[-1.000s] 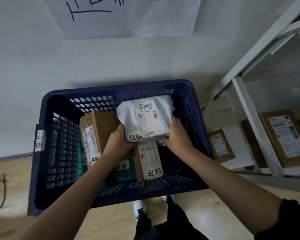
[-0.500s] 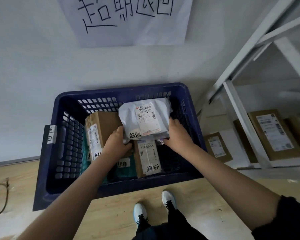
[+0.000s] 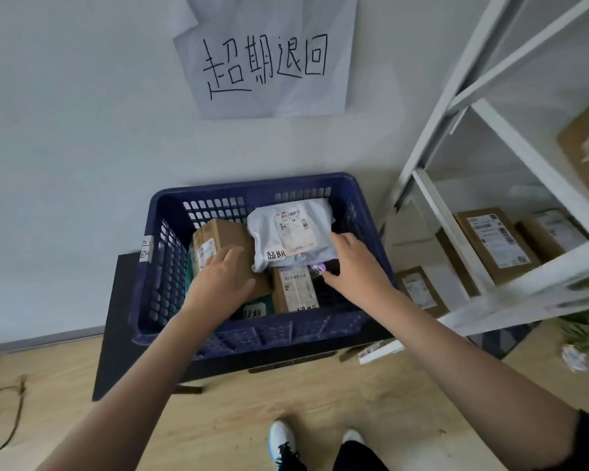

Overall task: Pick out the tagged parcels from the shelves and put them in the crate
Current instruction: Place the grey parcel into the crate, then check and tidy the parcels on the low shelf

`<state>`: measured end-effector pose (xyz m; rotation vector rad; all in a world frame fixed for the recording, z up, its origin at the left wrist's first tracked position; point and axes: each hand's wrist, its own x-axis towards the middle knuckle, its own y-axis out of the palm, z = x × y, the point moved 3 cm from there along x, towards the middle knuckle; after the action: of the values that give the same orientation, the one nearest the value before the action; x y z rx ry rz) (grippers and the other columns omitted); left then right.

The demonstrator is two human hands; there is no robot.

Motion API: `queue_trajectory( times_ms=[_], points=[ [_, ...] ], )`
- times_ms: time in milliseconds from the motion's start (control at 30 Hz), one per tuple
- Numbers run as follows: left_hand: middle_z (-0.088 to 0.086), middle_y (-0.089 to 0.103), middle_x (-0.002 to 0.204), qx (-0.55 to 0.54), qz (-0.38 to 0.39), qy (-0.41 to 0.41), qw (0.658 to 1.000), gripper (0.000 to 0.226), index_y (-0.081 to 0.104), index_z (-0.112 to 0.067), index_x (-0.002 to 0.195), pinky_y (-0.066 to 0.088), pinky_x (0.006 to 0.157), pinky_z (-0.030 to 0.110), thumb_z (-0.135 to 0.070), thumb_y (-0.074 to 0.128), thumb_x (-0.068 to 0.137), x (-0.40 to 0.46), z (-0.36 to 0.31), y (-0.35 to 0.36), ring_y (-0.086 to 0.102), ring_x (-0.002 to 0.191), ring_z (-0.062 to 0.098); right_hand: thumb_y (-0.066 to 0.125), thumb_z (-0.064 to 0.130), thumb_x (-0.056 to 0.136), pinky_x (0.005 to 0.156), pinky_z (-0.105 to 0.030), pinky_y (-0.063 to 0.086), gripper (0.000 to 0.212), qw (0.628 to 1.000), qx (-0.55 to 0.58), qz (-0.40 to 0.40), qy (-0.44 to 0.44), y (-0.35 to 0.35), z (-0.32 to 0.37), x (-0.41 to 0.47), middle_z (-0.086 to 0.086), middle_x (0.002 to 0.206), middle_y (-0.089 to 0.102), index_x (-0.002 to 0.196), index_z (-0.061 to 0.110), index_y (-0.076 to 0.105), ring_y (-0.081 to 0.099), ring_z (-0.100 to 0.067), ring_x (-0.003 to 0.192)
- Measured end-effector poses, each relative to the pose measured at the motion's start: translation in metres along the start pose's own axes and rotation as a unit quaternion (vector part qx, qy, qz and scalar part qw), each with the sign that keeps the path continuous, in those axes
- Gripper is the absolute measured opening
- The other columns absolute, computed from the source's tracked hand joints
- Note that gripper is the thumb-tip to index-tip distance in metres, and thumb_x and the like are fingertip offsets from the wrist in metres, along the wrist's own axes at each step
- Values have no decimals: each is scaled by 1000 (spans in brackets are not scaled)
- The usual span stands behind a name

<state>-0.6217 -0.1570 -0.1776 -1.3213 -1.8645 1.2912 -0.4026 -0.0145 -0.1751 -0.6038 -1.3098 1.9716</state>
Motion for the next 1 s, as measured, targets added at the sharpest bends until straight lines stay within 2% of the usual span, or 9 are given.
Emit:
queue_trajectory(
  times_ms=[133, 300, 433, 567, 700, 1000],
  points=[
    [2, 39, 154, 1, -26, 7, 1000, 66, 38, -17, 149, 45, 103, 41, -37, 66, 92, -29, -12, -7, 43, 136, 26, 71, 28, 92, 97, -33, 48, 70, 1000, -5, -6, -15, -17, 4, -28, -6, 141, 46, 151, 12, 36, 49, -23, 127],
    [0, 40, 152, 4, -43, 29, 999, 63, 39, -19, 148, 48, 102, 41, -39, 63, 94, -60, -49, 2, 45, 134, 25, 67, 35, 95, 106, -33, 42, 77, 1000, -10, -13, -1, -43, -14, -73, -4, 154, 37, 157, 13, 27, 43, -22, 137],
    [2, 37, 155, -2, -24, 64, 998, 64, 36, -17, 151, 41, 110, 41, -41, 60, 97, -87, -106, 36, 37, 141, 26, 67, 34, 95, 102, -33, 48, 73, 1000, 6, -24, -2, -65, -49, -131, -2, 147, 43, 155, 16, 30, 51, -21, 131],
    [-1, 37, 155, -10, 3, 99, 995, 64, 36, -22, 151, 42, 109, 39, -44, 60, 96, -116, -186, 88, 36, 141, 23, 66, 35, 96, 101, -35, 50, 74, 998, -3, -25, 58, -91, -102, -201, -3, 149, 42, 158, 18, 27, 52, -22, 128],
    [-4, 34, 157, -9, 37, 167, 985, 63, 35, -24, 152, 44, 108, 35, -45, 58, 97, -142, -277, 141, 38, 140, 20, 66, 34, 95, 97, -37, 51, 64, 995, -10, -43, 92, -113, -168, -269, -3, 138, 47, 150, 17, 38, 51, -24, 125],
    [-5, 42, 149, 9, 114, 273, 955, 57, 40, -23, 148, 45, 99, 33, -35, 61, 96, -164, -428, 237, 44, 132, 20, 59, 30, 97, 101, -38, 45, 63, 975, 4, -35, 219, -149, -317, -380, -6, 146, 42, 152, 13, 35, 42, -24, 131]
  ],
)
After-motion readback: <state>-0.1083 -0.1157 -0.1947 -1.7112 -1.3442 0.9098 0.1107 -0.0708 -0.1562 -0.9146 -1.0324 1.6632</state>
